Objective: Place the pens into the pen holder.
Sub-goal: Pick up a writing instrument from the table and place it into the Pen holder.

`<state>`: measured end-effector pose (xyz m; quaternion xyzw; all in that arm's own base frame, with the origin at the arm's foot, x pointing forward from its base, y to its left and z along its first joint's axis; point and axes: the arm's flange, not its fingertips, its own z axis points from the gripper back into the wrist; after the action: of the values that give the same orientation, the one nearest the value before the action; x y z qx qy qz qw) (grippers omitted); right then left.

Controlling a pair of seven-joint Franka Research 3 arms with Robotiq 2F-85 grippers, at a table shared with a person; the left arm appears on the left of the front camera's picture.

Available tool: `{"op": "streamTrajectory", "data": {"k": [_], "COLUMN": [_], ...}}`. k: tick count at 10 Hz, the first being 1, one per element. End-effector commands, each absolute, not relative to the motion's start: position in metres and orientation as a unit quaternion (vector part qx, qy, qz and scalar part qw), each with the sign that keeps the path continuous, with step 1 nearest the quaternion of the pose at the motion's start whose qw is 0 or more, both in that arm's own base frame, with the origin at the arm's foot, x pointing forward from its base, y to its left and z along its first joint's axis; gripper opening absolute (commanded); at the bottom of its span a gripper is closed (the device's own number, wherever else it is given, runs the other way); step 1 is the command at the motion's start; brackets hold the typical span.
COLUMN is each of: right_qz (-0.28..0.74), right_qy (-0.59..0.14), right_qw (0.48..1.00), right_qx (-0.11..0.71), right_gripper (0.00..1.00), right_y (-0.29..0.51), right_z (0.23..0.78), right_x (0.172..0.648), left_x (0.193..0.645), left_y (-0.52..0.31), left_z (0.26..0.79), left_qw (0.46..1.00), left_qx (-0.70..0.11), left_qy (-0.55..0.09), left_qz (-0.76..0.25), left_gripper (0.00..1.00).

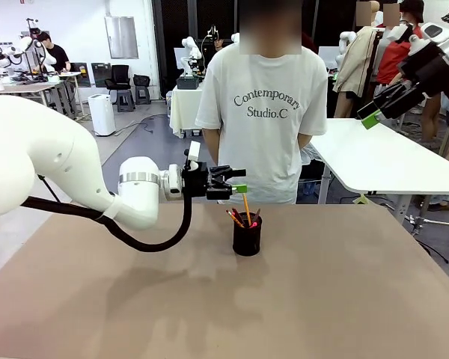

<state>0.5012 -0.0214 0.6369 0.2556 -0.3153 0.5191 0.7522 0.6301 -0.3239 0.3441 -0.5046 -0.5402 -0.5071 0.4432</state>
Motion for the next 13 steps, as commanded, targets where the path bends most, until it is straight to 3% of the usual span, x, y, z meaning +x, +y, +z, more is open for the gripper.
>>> {"op": "streamTrajectory", "data": {"k": [1,3,5,7,10,13], "right_qz": [0.519,0.519,0.519,0.519,0.519,0.519], "right_qy": [-0.315,-0.315,-0.315,-0.315,-0.315,-0.315], "right_qw": [0.752,0.752,0.752,0.752,0.752,0.752], "right_qx": [0.256,0.256,0.256,0.256,0.256,0.256], "right_gripper": [1.0,1.0,1.0,1.0,1.0,1.0], "right_y": [-0.021,-0.021,-0.021,-0.021,-0.021,-0.021], "right_z": [0.638,0.638,0.638,0.638,0.638,0.638], "right_x": [0.499,0.499,0.499,0.499,0.499,0.499], "left_x": [0.614,0.597,0.589,0.577,0.571,0.56], "left_y": [-0.308,-0.299,-0.283,-0.264,-0.234,-0.201], "left_z": [0.377,0.417,0.449,0.494,0.555,0.6], "left_qw": [0.477,0.488,0.545,0.576,0.667,0.702], "left_qx": [-0.518,-0.483,-0.431,-0.411,-0.351,-0.241], "left_qy": [-0.454,-0.416,-0.375,-0.374,-0.353,-0.387], "left_qz": [-0.546,-0.596,-0.613,-0.599,-0.555,-0.547], "left_gripper": [1.0,1.0,1.0,1.0,1.0,1.0]}}
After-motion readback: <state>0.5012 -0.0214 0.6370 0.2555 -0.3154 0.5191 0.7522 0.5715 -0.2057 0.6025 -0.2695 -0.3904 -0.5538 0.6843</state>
